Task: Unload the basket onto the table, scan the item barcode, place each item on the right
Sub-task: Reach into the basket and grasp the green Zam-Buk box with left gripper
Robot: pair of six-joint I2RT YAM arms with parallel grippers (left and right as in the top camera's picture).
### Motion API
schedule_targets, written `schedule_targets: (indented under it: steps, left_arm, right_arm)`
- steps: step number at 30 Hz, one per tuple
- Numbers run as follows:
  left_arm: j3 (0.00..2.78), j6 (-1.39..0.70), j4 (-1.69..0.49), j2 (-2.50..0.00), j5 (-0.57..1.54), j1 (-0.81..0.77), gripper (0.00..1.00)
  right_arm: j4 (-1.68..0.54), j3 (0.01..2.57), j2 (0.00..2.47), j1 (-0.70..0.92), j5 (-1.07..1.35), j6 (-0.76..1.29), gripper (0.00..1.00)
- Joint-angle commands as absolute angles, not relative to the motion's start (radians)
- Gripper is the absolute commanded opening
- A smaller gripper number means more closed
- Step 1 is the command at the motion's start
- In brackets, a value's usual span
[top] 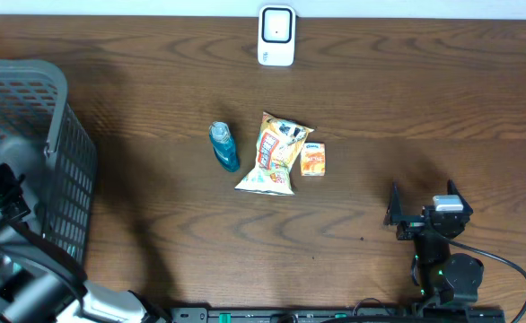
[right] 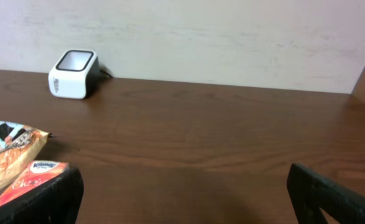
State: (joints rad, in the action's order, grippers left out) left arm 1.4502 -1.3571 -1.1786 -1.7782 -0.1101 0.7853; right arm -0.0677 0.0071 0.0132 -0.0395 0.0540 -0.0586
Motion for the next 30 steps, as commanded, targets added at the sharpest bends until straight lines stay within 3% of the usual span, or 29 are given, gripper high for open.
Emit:
schedule_targets:
  steps: [1, 18, 30]
  left_arm:
    - [1.452, -1.367, -1.179, -1.854, -0.112, 0.791, 1.0]
    - [1.251, -1.361, -0.995, -1.902, -0.159, 0.806, 1.0]
    - [1.201, -1.197, -0.852, -1.904, -0.171, 0.834, 1.0]
  right_arm:
    - [-0.071, 0.006, 0.011, -0.034, 0.051, -0.057, 0.99]
    - [-0.071, 0.006, 0.011, -0.034, 0.051, -0.057, 0.99]
    - [-0.071, 0.006, 0.011, -0.034, 0.051, -0.057, 0.99]
